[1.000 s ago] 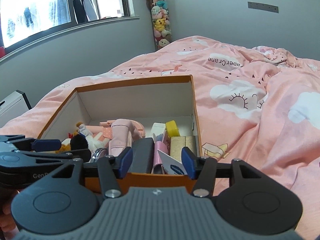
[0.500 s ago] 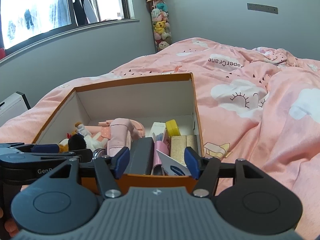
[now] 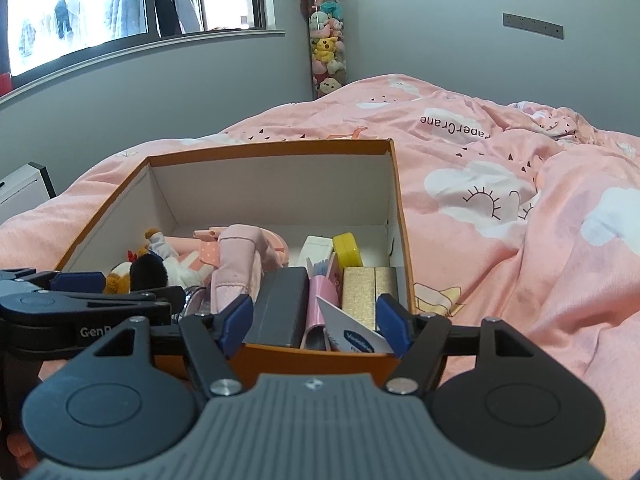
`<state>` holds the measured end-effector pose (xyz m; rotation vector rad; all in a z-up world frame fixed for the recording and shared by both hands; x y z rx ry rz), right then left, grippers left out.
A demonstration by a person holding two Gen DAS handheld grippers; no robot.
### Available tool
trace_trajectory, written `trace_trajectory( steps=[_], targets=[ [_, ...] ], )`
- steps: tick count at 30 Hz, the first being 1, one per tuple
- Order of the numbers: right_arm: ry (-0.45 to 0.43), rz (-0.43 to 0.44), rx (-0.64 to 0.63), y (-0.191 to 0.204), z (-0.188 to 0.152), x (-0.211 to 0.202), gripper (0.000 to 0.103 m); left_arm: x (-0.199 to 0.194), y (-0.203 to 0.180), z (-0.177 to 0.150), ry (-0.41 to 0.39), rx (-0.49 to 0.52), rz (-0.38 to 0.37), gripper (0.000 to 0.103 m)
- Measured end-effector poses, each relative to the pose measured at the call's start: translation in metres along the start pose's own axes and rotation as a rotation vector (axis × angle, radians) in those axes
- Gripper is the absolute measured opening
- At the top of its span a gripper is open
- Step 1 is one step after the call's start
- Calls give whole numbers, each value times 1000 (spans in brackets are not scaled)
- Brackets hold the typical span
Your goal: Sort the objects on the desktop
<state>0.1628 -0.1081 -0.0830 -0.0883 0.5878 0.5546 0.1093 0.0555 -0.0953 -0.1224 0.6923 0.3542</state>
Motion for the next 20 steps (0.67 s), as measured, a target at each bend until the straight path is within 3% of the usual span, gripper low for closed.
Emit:
trace_trajectory(
  steps=[20],
  targets=[
    [3,-3,-3,0,-2,0,71,2,1,0,4,0,1,100]
  ],
)
Point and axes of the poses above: each gripper's, at about its wrist camera, not at the fingertips, and x roughly the way its jaws point, y to its left, z to its top, the point moved 6 cm from there along x, roughly the way its jaws point
